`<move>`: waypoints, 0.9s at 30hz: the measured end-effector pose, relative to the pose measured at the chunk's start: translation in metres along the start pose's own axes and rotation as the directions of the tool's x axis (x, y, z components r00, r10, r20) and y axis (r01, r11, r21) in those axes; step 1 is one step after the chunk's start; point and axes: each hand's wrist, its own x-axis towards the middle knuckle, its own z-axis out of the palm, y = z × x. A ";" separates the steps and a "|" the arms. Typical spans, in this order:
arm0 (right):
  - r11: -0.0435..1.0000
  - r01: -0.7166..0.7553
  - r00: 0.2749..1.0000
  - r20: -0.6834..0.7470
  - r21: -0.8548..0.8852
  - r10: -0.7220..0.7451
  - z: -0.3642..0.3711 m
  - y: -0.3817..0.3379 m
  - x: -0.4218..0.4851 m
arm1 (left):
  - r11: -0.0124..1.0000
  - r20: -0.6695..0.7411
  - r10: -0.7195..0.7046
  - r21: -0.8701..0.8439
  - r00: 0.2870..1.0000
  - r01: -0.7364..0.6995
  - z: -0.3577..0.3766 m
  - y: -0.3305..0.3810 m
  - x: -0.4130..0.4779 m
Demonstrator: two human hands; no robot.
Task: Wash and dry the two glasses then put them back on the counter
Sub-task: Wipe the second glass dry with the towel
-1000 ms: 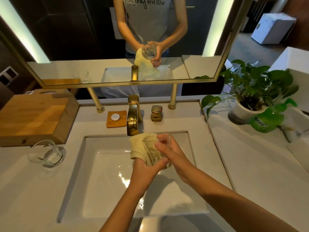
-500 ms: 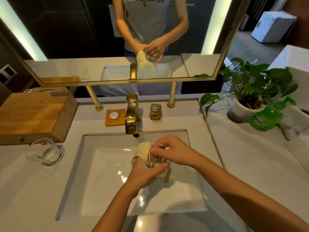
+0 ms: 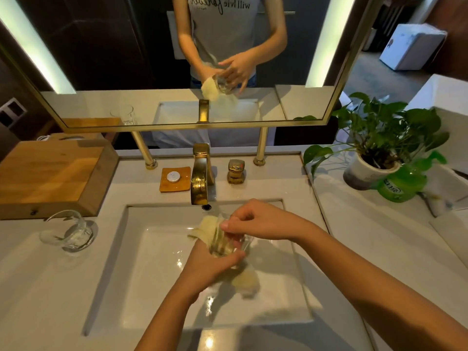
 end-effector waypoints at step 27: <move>0.638 0.181 0.927 -0.086 -0.748 -0.364 0.059 -0.017 0.008 | 0.883 -0.012 -0.221 -0.426 0.975 0.195 -0.056 -0.041 -0.016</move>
